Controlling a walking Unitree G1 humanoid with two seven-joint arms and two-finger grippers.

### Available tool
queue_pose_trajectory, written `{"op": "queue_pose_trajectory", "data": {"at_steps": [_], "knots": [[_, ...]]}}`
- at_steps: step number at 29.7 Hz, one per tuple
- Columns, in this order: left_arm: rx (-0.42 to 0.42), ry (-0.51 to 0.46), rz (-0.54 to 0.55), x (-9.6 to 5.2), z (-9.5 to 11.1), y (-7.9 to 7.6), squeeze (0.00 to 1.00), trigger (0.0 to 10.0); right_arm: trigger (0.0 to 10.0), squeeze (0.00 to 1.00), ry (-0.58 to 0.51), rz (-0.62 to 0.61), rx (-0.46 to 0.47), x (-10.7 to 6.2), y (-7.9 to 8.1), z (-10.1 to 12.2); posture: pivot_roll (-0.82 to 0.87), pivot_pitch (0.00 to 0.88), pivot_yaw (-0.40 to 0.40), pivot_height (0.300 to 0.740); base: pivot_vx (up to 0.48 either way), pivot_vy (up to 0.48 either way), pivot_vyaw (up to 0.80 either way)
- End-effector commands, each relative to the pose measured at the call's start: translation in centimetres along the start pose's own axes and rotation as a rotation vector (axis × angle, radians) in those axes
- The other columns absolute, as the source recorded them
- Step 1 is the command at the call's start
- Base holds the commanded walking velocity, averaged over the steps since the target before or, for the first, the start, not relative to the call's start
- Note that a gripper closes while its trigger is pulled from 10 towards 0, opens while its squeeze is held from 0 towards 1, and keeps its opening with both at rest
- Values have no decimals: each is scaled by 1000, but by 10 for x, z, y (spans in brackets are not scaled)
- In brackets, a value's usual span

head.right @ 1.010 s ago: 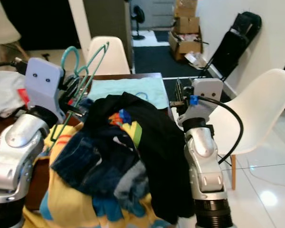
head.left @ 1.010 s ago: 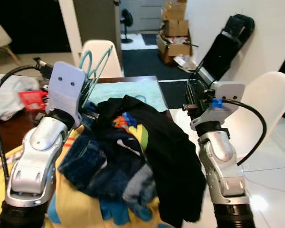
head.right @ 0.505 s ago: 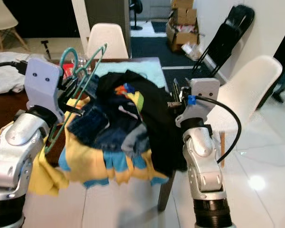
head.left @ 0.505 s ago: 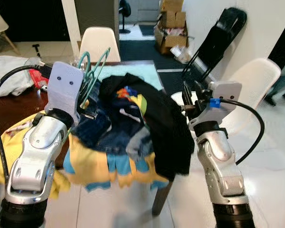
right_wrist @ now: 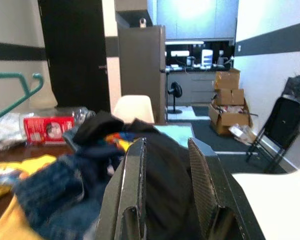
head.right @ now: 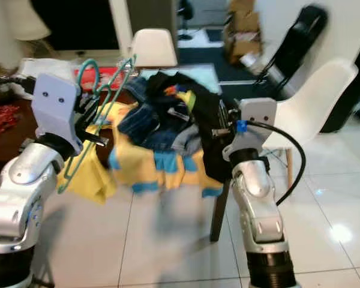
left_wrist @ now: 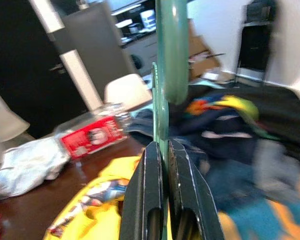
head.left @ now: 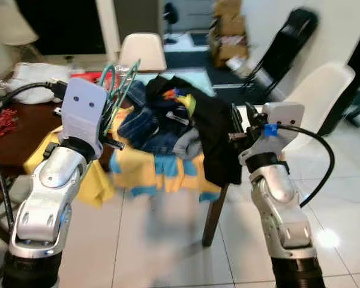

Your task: Hang hanger

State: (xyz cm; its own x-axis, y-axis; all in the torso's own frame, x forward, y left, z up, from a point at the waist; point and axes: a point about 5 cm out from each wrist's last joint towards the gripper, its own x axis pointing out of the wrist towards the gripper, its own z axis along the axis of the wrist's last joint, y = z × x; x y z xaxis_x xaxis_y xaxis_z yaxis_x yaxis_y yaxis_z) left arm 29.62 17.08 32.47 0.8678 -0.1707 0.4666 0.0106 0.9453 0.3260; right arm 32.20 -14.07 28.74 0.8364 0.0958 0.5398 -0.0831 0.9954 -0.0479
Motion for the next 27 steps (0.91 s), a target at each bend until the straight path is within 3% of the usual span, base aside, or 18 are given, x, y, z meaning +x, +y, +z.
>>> {"op": "queue_pose_trajectory", "data": {"at_steps": [1,22,27], "knots": [[-1,-10,-9,0,1,-2,0,10000,10000,0,-6,2,-11,-1,1,2,11,180,-20,740,-341,0,0],[-3,-1,-15,-1,-3,-5,0,10000,10000,0,2,33,-26,-3,5,1,4,177,-19,740,-340,0,0],[5,14,-16,-1,-5,-7,0,10000,10000,0,5,38,-36,-3,5,1,5,179,-19,740,0,0,0]]}}
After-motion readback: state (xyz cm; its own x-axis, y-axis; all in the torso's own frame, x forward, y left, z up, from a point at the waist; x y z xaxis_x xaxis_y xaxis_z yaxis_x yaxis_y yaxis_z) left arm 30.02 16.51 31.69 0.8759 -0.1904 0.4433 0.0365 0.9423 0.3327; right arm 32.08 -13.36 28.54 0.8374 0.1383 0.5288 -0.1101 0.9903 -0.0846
